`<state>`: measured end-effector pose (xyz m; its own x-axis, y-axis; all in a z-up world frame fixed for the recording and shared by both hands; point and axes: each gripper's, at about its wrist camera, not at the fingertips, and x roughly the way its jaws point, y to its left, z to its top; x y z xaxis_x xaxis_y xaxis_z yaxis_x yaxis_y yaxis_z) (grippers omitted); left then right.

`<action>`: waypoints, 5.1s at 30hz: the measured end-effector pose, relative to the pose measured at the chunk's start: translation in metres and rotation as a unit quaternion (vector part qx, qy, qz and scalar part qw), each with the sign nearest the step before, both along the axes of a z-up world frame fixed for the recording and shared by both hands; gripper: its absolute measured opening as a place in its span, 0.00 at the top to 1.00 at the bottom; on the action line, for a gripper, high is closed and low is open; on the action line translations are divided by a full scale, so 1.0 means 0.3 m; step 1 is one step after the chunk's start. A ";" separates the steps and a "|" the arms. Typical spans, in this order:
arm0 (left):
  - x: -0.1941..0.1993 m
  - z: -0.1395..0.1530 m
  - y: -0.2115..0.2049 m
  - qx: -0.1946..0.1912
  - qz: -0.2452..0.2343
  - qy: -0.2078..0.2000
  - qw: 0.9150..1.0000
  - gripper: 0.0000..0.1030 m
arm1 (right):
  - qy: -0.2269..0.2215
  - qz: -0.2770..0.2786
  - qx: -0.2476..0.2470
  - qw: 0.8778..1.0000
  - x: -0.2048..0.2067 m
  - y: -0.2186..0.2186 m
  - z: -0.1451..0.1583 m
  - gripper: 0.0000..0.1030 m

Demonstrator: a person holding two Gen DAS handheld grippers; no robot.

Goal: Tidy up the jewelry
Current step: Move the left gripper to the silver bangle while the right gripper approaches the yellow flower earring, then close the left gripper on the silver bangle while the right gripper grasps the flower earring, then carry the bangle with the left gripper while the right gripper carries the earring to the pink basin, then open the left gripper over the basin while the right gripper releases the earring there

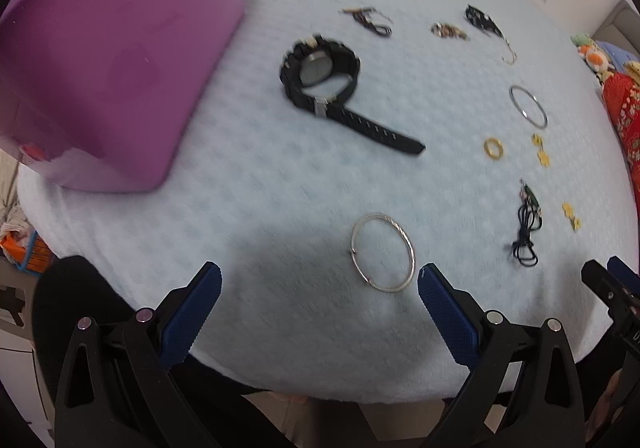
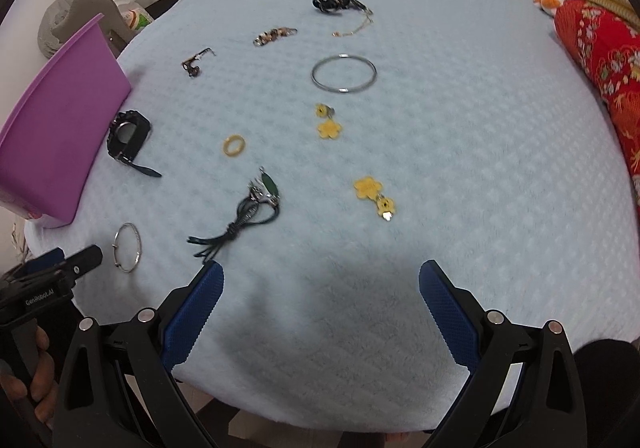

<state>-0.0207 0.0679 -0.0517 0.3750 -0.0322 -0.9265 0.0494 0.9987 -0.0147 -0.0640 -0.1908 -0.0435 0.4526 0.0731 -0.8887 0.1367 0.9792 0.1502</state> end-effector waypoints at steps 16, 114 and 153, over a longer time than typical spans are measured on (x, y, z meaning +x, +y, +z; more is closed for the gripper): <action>0.039 -0.102 -0.061 -0.020 -0.001 0.025 0.999 0.06 | 0.002 -0.024 -0.016 1.000 0.056 -0.112 -0.077 0.09; 0.122 0.498 0.129 -0.099 -0.006 -0.175 0.980 0.57 | -0.175 0.191 0.167 0.951 0.373 0.272 0.461 0.89; 0.372 0.444 0.777 -0.013 0.196 -0.119 0.973 0.19 | -0.085 0.358 0.070 0.927 0.822 1.182 0.490 0.65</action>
<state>0.0910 0.3009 0.0813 0.5674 0.1351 -0.8123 -0.3302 0.9410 -0.0741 0.1826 0.1637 0.1035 0.3753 0.5183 -0.7684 -0.5787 0.7786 0.2425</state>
